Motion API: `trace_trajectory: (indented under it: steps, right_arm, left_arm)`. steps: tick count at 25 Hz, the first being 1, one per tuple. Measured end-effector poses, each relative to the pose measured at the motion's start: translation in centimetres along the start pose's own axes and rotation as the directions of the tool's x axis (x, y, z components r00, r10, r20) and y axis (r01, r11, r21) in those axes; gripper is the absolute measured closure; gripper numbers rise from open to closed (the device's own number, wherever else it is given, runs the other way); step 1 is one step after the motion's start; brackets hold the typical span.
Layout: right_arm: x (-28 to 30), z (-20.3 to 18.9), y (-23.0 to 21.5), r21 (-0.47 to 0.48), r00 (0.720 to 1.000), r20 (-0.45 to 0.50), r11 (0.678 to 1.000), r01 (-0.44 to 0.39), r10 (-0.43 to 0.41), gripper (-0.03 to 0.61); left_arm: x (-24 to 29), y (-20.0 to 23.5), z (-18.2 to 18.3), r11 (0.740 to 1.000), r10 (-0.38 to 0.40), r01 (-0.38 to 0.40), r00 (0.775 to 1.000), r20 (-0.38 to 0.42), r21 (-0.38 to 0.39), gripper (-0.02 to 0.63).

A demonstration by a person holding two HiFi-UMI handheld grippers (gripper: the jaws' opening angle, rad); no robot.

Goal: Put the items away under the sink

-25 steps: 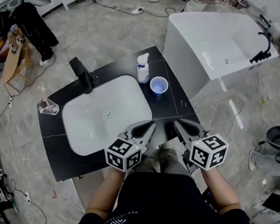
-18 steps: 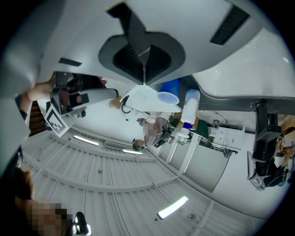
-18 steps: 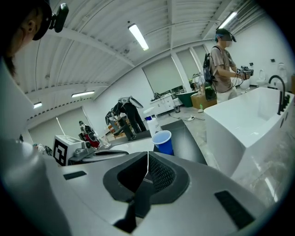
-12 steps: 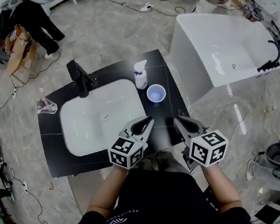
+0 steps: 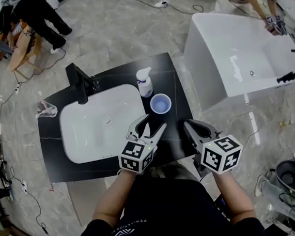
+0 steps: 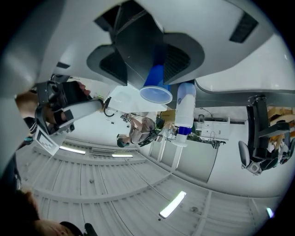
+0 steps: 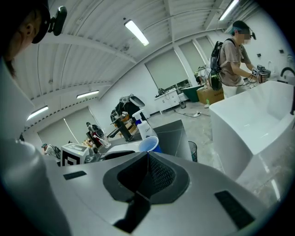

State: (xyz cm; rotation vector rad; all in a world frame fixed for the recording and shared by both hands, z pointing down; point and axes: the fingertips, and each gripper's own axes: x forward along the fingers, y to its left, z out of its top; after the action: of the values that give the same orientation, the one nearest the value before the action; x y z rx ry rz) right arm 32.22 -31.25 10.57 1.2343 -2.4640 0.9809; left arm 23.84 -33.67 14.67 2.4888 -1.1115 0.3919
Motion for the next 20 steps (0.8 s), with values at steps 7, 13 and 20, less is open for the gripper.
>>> trace_trajectory:
  steps: [7, 13, 20]
  right_arm:
    - [0.8, 0.6, -2.1, 0.018, 0.999, -0.027, 0.999, -0.043, 0.044, 0.543]
    - [1.7, 1.1, -3.5, 0.023, 0.995, -0.06, 0.997, -0.073, 0.074, 0.543]
    - [3.0, 1.1, -4.3, 0.042, 0.991, -0.085, 0.994, -0.099, 0.103, 0.543]
  left_arm:
    - [3.1, 0.9, -0.7, 0.997, 0.062, -0.06, 0.997, -0.036, 0.046, 0.284]
    - [5.1, 1.6, 0.2, 0.994, 0.094, -0.093, 0.995, -0.016, 0.06, 0.263]
    - [6.5, 2.1, 0.1, 0.985, 0.126, -0.121, 0.992, -0.031, 0.12, 0.253]
